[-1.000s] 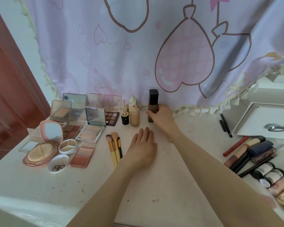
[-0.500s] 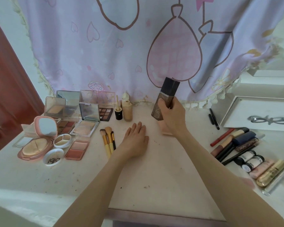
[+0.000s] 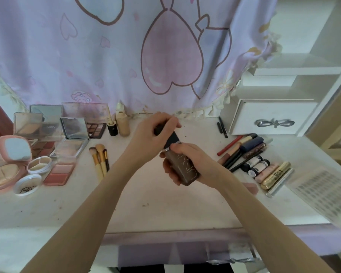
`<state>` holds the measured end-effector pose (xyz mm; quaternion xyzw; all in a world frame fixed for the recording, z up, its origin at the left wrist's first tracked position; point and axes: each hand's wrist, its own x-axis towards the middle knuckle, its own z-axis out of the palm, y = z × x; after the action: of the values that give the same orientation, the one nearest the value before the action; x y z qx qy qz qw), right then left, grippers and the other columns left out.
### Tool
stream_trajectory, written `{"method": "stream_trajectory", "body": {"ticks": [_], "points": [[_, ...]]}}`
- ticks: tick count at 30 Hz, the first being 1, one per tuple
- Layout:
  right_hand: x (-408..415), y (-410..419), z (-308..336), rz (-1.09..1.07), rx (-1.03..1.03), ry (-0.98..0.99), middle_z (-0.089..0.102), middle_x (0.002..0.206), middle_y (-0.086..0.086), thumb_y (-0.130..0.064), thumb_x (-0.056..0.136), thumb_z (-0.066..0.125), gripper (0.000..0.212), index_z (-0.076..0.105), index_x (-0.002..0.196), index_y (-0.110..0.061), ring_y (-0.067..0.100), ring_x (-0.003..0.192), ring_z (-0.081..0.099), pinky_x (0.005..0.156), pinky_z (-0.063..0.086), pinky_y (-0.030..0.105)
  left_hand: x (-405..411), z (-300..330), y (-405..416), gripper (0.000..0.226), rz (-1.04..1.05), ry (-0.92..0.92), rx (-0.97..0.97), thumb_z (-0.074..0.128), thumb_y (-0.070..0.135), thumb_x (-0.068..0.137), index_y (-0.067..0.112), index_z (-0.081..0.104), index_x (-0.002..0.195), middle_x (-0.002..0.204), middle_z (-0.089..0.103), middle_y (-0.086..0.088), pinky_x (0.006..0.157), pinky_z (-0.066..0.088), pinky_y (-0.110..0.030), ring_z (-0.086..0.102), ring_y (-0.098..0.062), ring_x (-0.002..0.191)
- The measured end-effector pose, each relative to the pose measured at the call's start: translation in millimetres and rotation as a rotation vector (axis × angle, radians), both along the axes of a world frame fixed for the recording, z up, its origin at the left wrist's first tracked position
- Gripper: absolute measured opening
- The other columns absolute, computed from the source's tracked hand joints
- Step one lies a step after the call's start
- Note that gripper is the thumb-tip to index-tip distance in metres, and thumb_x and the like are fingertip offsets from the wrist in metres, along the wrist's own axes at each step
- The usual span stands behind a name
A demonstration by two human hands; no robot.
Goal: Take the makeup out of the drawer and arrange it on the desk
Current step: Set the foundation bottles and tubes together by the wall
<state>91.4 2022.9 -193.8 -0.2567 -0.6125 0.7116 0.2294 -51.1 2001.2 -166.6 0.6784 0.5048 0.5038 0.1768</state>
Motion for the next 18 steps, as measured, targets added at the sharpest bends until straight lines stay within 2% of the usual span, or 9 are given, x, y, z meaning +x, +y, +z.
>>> {"method": "stream_trajectory", "body": {"ticks": [3,6,9,12,18], "points": [[10,-7,-2,0.035,-0.016,0.031,0.066,0.072,0.011,-0.030,0.085,0.047,0.029,0.057,0.091,-0.003,0.023,0.059,0.062,0.052,0.050,0.027,10,0,-2,0.028,0.012,0.115,0.058,0.045,0.030,0.089,0.015,0.055,0.068,0.066,0.052,0.002,0.058,0.036,-0.013,0.046,-0.005,0.062],[16,-14,-7,-0.025,-0.013,0.035,0.061,0.065,0.006,-0.034,0.087,0.048,0.030,0.055,0.090,-0.005,0.019,0.048,0.054,0.046,0.045,0.024,18,-1,-2,0.036,0.012,0.094,0.064,0.045,0.029,0.090,0.002,0.052,0.067,0.058,0.046,-0.003,0.053,0.032,-0.016,0.040,-0.007,0.054],[21,-21,-12,-0.077,0.029,0.047,0.058,0.060,0.001,-0.035,0.092,0.045,0.029,0.051,0.089,-0.006,0.016,0.043,0.049,0.042,0.041,0.023,25,-4,-4,0.034,-0.015,0.075,0.042,0.048,0.019,0.095,0.000,0.050,0.067,0.054,0.042,0.007,0.051,0.033,-0.012,0.040,-0.004,0.052],[26,-24,-14,-0.096,0.033,0.072,0.056,0.058,0.001,-0.032,0.095,0.043,0.026,0.047,0.088,-0.007,0.017,0.041,0.048,0.042,0.040,0.022,30,-3,-5,0.032,-0.044,0.092,0.037,0.047,0.015,0.095,-0.002,0.051,0.068,0.056,0.042,0.009,0.053,0.034,-0.011,0.041,-0.003,0.053],[31,-27,-12,-0.076,0.003,0.091,0.055,0.057,0.002,-0.034,0.093,0.045,0.024,0.043,0.088,-0.010,0.017,0.039,0.048,0.041,0.040,0.021,36,0,-7,0.033,-0.072,0.086,0.070,0.045,0.023,0.090,0.005,0.051,0.064,0.055,0.045,0.012,0.054,0.034,-0.009,0.043,-0.002,0.053]]}}
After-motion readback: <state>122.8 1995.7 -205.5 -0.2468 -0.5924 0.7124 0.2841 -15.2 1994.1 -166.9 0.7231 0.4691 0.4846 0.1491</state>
